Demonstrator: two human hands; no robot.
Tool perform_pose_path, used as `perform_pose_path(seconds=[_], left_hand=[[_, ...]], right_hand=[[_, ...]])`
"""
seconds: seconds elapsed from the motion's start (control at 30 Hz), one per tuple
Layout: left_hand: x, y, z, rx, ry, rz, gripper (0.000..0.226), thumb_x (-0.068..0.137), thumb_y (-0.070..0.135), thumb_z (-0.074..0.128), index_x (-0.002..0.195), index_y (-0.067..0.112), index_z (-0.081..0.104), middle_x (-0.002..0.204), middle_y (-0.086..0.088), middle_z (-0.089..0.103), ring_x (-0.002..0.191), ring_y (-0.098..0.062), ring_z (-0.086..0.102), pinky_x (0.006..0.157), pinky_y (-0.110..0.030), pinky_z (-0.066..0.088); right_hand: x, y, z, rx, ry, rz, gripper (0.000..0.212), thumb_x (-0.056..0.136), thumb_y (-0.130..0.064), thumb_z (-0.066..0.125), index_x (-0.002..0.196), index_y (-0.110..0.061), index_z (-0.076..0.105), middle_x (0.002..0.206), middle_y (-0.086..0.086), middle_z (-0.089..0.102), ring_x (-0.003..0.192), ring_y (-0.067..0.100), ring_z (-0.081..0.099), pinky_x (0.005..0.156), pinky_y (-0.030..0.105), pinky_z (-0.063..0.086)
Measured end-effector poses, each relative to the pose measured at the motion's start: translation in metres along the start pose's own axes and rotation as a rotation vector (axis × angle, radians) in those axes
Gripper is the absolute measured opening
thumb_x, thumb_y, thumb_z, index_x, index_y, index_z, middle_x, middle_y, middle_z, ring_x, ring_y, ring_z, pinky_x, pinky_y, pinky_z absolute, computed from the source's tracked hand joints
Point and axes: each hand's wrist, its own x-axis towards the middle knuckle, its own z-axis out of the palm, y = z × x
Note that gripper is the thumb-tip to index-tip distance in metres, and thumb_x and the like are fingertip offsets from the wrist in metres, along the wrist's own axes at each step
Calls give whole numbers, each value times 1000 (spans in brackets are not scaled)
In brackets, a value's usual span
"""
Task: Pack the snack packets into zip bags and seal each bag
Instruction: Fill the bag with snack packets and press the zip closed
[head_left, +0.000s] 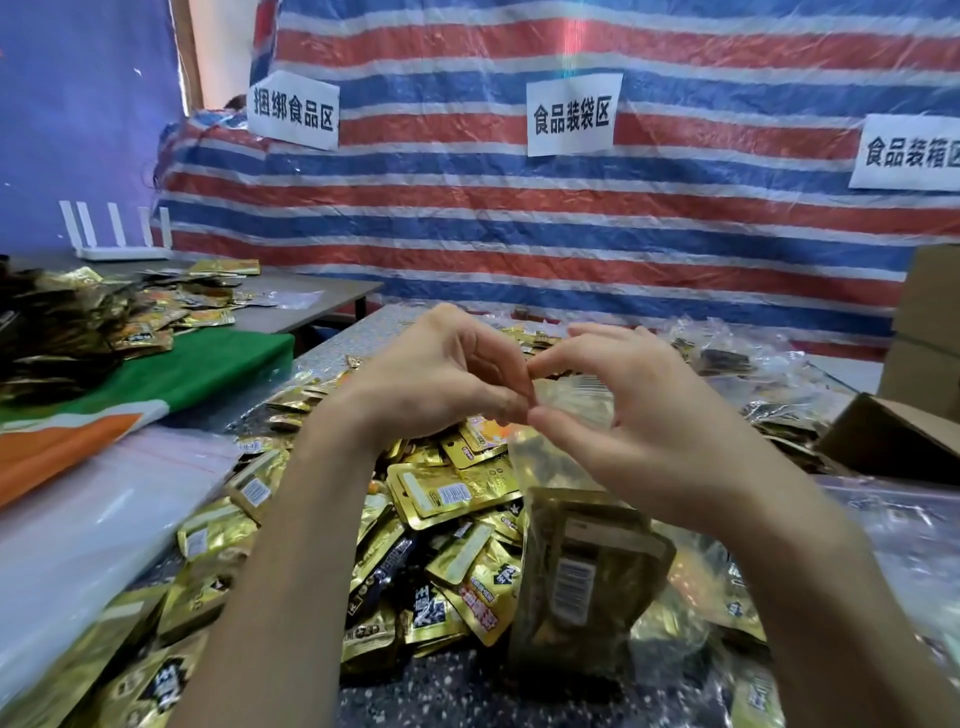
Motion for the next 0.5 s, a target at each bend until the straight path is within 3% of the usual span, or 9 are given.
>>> perform_pose_path(seconds=[0.1, 0.2, 0.4, 0.5], left_hand=[[-2, 1, -1, -32, -2, 6, 8, 76, 5, 81, 80, 1, 76, 71, 1, 69, 69, -9, 64, 67, -20, 49], [-2, 2, -1, -44, -2, 11, 10, 77, 8, 81, 83, 1, 77, 74, -2, 71, 72, -12, 67, 68, -21, 51], [-5, 5, -4, -117, -139, -36, 21, 80, 19, 76, 92, 2, 75, 90, -13, 75, 84, -24, 70, 78, -31, 57], [-5, 7, -4, -146, -154, -37, 17, 79, 19, 77, 90, 6, 75, 89, -8, 75, 83, -20, 71, 75, -26, 57]], right_hand=[[1, 5, 2, 61, 4, 35, 26, 89, -47, 67, 111, -34, 71, 105, -22, 70, 102, -4, 63, 100, 41, 51], [0, 7, -1, 96, -5, 60, 26, 84, -54, 65, 101, -35, 72, 89, -21, 70, 85, -4, 64, 80, 38, 57], [-4, 9, -12, 135, -31, 67, 9, 87, -43, 69, 87, -36, 74, 81, -16, 69, 79, 3, 63, 76, 44, 55], [-7, 7, -13, 122, -17, 65, 8, 87, -41, 68, 84, -34, 70, 76, -14, 67, 76, 4, 62, 74, 44, 54]])
